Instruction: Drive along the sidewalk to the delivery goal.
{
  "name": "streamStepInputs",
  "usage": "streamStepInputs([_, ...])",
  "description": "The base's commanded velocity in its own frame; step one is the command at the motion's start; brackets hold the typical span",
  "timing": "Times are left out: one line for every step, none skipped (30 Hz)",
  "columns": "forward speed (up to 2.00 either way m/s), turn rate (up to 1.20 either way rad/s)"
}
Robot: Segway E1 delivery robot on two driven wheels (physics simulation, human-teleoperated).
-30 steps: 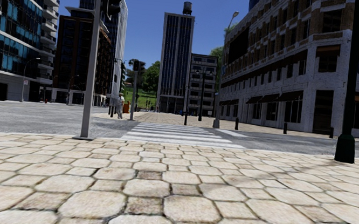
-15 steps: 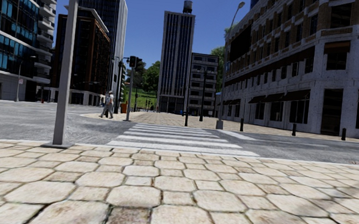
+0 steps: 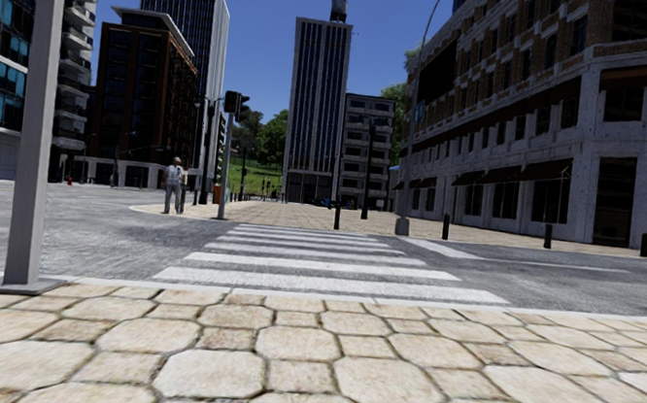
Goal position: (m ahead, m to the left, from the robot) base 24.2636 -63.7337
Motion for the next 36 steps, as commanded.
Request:
streamStepInputs([2.0,0.0])
streamStepInputs([2.0,0.0])
streamStepInputs([2.0,0.0])
streamStepInputs([2.0,0.0])
streamStepInputs([2.0,0.0])
streamStepInputs([2.0,0.0])
streamStepInputs([2.0,0.0])
streamStepInputs([2.0,0.0])
streamStepInputs([2.0,0.0])
streamStepInputs([2.0,0.0])
streamStepInputs([2.0,0.0])
streamStepInputs([2.0,0.0])
streamStepInputs([2.0,0.0])
streamStepInputs([2.0,0.0])
streamStepInputs([2.0,0.0])
streamStepInputs([2.0,0.0])
streamStepInputs([2.0,0.0])
streamStepInputs([2.0,0.0])
streamStepInputs([2.0,0.0])
streamStepInputs([2.0,0.0])
streamStepInputs([2.0,0.0])
streamStepInputs([2.0,0.0])
streamStepInputs([2.0,0.0])
streamStepInputs([2.0,0.0])
streamStepInputs([2.0,0.0])
streamStepInputs([2.0,0.0])
streamStepInputs([2.0,0.0])
streamStepInputs([2.0,0.0])
streamStepInputs([2.0,0.0])
streamStepInputs([2.0,0.0])
streamStepInputs([2.0,0.0])
streamStepInputs([2.0,0.0])
streamStepInputs([1.98,0.0])
streamStepInputs([1.98,0.0])
streamStepInputs([1.83,0.0])
streamStepInputs([1.65,0.0])
